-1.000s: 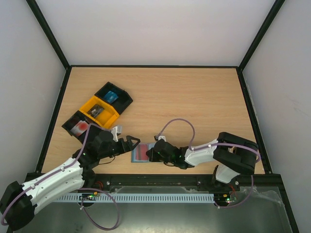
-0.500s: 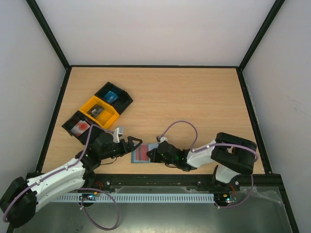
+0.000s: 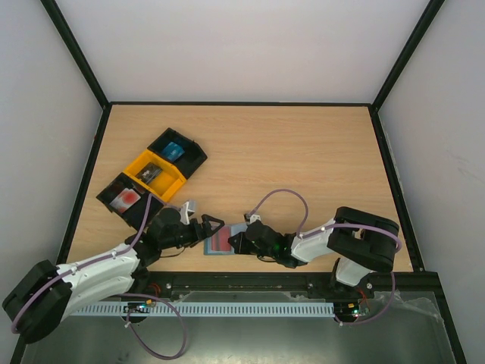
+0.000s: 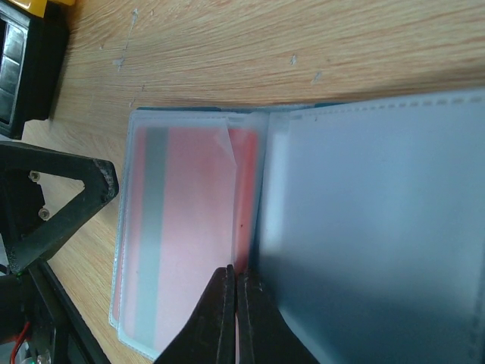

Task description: Take the credit cards out of the card holder

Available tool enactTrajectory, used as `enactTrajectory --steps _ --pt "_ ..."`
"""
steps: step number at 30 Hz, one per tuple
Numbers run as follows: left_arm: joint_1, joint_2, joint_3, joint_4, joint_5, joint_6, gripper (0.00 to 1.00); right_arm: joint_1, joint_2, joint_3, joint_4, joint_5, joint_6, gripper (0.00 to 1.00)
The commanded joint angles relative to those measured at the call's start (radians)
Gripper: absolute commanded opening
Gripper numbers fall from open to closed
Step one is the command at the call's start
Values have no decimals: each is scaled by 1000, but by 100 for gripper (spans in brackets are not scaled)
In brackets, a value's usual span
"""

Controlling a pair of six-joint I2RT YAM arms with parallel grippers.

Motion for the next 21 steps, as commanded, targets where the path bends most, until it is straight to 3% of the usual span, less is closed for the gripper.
enactTrajectory --steps 1,21 --pt "-6 23 -8 64 18 -5 99 10 24 -25 -40 2 2 2" --pt "-19 77 -10 91 1 -11 100 10 30 -24 -33 0 4 2"
